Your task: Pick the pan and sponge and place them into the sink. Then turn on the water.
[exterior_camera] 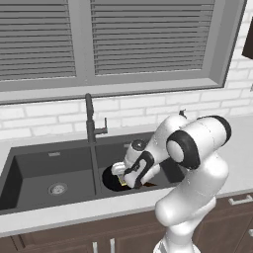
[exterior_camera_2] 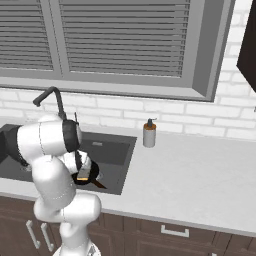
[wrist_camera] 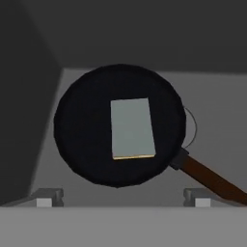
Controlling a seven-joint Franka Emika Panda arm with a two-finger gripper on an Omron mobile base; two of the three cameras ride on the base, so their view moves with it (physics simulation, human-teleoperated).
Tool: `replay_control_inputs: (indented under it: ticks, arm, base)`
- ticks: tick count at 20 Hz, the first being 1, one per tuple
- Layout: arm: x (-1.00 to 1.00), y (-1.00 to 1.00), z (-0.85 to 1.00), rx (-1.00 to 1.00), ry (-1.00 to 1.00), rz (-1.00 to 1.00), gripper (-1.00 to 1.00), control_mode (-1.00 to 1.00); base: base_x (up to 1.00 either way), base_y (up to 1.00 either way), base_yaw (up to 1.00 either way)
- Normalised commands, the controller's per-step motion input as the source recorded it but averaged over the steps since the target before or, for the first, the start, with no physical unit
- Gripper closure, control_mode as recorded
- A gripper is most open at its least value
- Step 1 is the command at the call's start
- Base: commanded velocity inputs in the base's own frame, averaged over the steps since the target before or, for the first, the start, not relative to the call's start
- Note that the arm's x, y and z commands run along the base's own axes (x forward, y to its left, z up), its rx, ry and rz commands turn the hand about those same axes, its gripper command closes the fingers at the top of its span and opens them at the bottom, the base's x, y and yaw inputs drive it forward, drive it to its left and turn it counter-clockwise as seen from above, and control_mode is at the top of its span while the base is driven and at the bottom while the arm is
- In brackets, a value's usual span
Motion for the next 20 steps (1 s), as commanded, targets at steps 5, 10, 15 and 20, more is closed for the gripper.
replay_control_inputs:
  ticks: [5,10,15,20]
  arm:
    - [-0.08,0.00,0.76,0.01,0.00,0.00,-1.00,-1.00]
    - [-0.02,-0.02,0.83,0.02,-0.01,0.00,-1.00,-1.00]
    - [-0.01,0.00,0.80,0.01,-0.01,0.00,-1.00,-1.00]
    - [-0.07,0.00,0.56,0.00,-0.08,0.00,-1.00,-1.00]
  base:
    - [0.00,0.00,0.00]
    - [0.00,0.00,0.00]
    - [0.00,0.00,0.00]
    - [0.00,0.00,0.00]
